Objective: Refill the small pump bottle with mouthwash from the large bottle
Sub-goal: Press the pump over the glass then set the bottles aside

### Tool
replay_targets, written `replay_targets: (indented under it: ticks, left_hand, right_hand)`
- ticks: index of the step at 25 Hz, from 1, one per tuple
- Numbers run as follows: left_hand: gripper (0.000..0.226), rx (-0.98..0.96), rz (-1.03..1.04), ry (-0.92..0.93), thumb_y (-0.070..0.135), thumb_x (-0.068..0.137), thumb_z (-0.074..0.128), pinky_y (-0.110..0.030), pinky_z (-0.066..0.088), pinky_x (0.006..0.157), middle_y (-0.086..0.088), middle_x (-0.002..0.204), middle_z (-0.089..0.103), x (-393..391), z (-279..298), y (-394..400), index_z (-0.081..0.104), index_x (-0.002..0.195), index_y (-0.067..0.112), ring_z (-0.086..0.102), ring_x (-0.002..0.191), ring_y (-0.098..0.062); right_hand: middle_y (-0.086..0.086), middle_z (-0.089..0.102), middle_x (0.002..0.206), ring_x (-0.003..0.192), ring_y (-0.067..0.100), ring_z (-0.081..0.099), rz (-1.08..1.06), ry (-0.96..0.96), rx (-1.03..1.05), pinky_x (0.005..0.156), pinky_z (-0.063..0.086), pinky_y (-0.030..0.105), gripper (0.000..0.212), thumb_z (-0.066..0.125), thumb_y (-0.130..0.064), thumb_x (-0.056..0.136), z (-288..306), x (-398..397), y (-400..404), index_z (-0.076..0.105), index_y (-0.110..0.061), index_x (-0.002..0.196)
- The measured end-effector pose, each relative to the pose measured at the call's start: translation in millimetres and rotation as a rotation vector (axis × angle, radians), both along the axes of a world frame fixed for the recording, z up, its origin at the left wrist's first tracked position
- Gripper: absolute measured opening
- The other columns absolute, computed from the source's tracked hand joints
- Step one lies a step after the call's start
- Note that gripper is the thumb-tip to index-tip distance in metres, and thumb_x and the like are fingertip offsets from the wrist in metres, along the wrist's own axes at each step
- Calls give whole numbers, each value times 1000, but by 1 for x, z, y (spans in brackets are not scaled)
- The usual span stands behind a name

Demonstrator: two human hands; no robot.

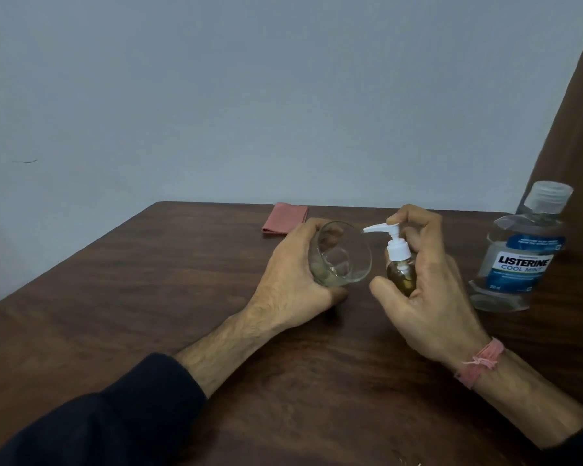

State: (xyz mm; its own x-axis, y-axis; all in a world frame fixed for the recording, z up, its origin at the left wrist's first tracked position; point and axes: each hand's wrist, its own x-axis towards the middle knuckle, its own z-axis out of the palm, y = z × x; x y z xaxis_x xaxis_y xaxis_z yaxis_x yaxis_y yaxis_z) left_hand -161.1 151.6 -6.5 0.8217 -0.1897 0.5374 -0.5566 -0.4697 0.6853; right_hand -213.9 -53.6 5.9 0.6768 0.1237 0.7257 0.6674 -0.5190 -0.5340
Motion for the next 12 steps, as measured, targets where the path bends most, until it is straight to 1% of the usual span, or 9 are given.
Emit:
replay_targets:
  ticks: [2,6,8,10,12]
  left_hand:
    - [82,-17,4,20,15,65,97,-29,63,109,18,135,73,0,0,0,65,138,35,70,128,4]
    - [84,-39,2,42,16,64,98,-30,65,107,19,134,73,0,-1,0,64,138,38,71,128,5]
    - [85,-37,-3,51,21,63,97,-33,65,108,18,135,72,1,-1,0,64,138,38,72,129,1]
    - [86,-49,-9,58,30,60,95,-35,64,110,18,137,72,2,-2,0,63,139,39,71,131,-1]
    - [86,-58,-9,65,37,58,93,-35,64,111,19,137,71,2,-2,0,62,138,40,71,132,-1]
  right_hand:
    - [-33,61,86,52,9,52,-26,9,0,51,39,12,62,64,-13,78,0,1,-1,36,-35,128]
    - [-34,61,87,52,10,52,-51,13,-7,49,40,14,67,65,-14,78,2,1,-1,33,-42,129]
    - [-30,62,88,51,11,53,-54,17,-14,48,40,15,63,65,-16,78,2,1,-2,34,-40,127]
    - [-21,61,86,50,14,52,-67,27,-14,48,39,17,64,65,-17,78,1,2,-2,34,-44,127]
    - [-21,60,84,50,17,52,-74,29,-22,47,40,19,64,66,-16,78,0,3,-3,34,-44,127]
